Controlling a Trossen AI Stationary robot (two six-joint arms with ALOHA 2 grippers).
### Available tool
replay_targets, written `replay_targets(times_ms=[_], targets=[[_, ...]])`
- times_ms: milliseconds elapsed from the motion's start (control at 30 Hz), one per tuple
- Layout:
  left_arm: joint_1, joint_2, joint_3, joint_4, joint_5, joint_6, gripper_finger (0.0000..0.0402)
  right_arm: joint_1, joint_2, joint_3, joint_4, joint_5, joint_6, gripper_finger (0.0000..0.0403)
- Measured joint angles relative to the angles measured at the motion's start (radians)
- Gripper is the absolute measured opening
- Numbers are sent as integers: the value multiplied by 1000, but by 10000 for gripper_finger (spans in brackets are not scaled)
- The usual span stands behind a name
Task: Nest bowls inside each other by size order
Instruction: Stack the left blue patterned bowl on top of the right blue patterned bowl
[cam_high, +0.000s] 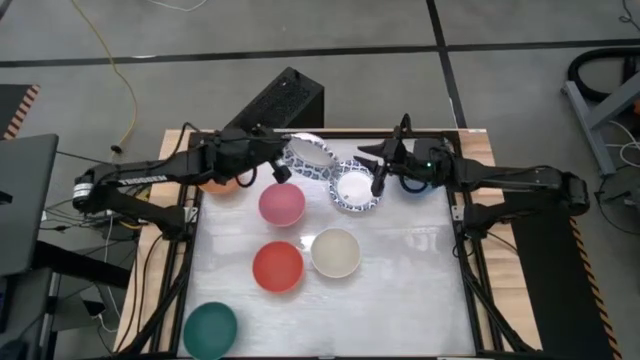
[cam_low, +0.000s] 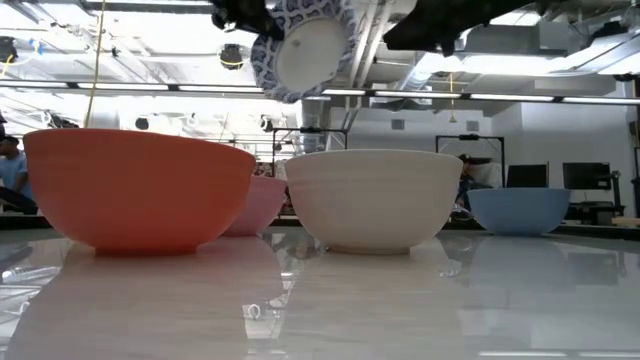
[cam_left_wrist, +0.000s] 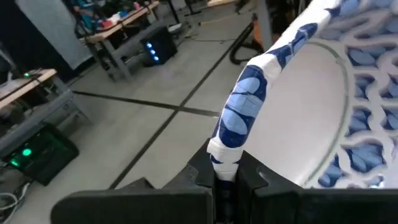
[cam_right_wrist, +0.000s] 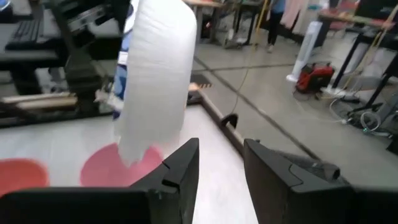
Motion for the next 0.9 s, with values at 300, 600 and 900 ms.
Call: replay_targets(times_ms=[300,600,900], targets=[[96,-159,-326,486,167,-167,2,42,-38,0,-32,-6,-10,151],[94,-144,-430,603,117,-212,2,57,72,0,134,-57,-135,163],[94,-91,-432,701,65,-198,2,50,193,0,297,-23,-183,211]])
